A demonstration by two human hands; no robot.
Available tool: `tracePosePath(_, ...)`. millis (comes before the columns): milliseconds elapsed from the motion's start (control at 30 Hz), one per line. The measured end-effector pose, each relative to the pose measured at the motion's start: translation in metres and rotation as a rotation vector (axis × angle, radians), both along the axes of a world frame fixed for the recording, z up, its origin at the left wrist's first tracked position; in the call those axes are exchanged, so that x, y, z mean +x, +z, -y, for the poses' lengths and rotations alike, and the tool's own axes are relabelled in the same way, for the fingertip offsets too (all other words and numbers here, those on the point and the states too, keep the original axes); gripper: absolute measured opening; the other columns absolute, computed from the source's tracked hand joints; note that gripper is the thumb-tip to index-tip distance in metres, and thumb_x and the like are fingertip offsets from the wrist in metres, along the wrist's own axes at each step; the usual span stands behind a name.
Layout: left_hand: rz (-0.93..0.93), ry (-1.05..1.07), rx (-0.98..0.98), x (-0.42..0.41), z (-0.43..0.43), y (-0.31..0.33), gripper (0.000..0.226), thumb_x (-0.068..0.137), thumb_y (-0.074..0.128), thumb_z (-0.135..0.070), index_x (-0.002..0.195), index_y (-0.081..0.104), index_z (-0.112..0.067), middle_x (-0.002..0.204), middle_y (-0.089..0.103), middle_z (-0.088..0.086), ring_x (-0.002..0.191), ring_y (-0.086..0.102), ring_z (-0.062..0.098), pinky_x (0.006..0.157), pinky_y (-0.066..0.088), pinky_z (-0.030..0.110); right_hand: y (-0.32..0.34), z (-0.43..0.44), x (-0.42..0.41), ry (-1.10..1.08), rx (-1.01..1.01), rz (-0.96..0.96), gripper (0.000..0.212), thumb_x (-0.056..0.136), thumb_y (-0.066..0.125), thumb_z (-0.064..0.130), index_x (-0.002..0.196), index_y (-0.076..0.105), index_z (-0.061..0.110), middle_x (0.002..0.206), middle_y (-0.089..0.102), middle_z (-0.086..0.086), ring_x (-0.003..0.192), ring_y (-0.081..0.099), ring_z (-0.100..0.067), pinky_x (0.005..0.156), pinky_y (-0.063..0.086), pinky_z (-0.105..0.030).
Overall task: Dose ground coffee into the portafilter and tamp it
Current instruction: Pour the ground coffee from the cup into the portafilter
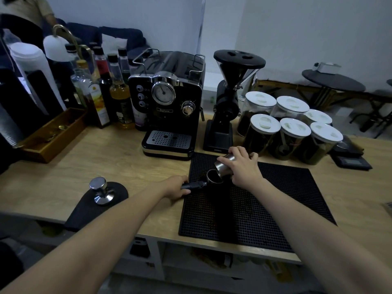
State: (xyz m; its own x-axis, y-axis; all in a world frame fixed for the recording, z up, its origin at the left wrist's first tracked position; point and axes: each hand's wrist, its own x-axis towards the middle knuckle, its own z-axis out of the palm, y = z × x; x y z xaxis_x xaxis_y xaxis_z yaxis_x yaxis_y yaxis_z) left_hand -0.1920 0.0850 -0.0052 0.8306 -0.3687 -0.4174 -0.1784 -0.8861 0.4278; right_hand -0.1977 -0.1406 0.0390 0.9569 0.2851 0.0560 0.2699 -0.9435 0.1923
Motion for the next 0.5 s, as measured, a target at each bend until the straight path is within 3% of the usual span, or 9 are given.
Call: tracePosePath(500, -0.011, -0.012, 0.001, -0.0025, -0.0015, 0.0065, 0.042, 0.093, 0.053, -0.028, 0.13, 0.047, -0.008, 0.127, 0.056, 0.014, 0.114, 0.054, 0.029, 0.092, 0.043, 0.032, 0.0049, -0.0067, 0.0003, 0.068, -0.17, -0.008, 0.072, 0.078, 0.067, 0.018, 0.139, 0.033, 0.036, 0.148, 0.02, -0.006, 0.14, 0.012, -0.026, 0.102, 0.024, -0.057)
